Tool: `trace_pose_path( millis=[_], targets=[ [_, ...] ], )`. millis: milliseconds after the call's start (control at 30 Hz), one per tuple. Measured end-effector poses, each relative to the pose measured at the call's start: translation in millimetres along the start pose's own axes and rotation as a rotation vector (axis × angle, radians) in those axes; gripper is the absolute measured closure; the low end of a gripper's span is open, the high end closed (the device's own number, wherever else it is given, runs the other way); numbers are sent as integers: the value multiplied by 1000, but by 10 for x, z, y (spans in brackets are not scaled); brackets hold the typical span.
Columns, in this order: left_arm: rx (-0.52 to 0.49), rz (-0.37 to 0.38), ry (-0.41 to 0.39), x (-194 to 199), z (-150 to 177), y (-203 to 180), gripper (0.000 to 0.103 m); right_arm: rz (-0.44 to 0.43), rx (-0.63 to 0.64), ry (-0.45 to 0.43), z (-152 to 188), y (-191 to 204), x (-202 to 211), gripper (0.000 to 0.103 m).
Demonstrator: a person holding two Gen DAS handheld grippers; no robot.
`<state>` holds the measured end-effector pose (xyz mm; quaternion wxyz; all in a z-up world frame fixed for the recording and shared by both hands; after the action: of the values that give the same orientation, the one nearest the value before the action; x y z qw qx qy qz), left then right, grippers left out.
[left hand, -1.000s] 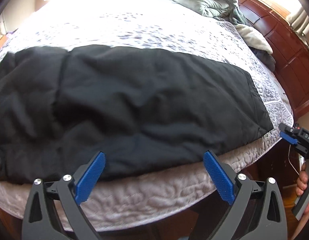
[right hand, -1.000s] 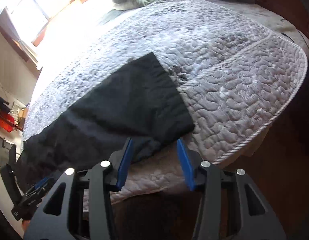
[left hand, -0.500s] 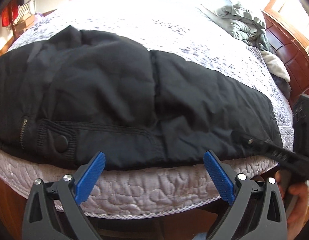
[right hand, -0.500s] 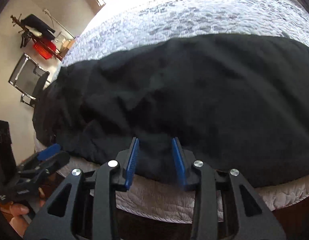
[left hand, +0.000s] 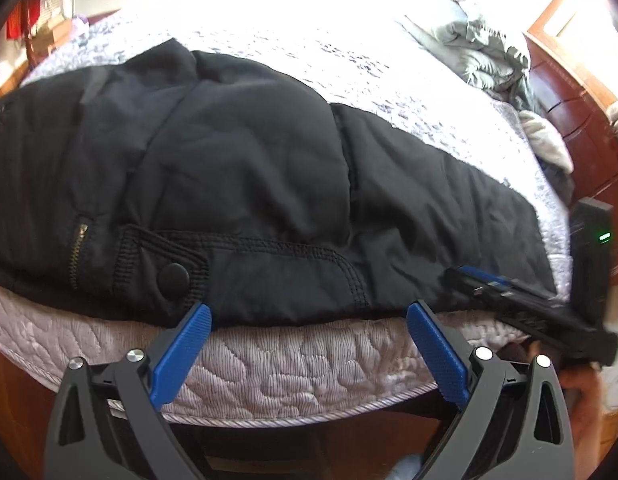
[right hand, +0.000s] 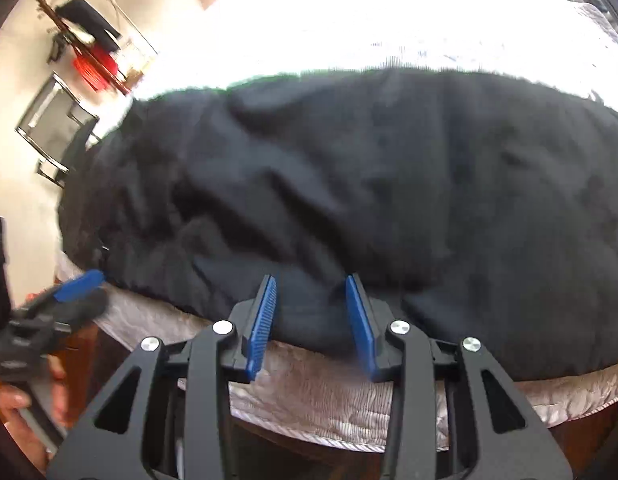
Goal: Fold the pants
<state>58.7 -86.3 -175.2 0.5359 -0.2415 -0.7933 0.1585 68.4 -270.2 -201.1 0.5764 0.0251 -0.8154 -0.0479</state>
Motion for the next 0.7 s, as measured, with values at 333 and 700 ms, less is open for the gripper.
trace_pose_path(
  millis=[333, 700],
  targets=[
    [258, 200, -71, 734, -136, 583, 5, -67, -29, -34, -76, -32, 172, 61],
    [571, 315, -86, 762, -104, 1460, 20, -109, 47, -42, -85, 431, 141, 51]
  ],
)
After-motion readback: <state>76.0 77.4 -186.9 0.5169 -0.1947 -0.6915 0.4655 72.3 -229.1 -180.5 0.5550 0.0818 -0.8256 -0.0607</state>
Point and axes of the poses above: each gripper's, at about its wrist camera, not at the fingertips, and x roughly against the way its jaws point, y to its left, z to its underside, the point moved 5 cm from there along -x, roughly the way its jaws point, and after that the axes turned 12 degrees about z, right-handed, at the moved point
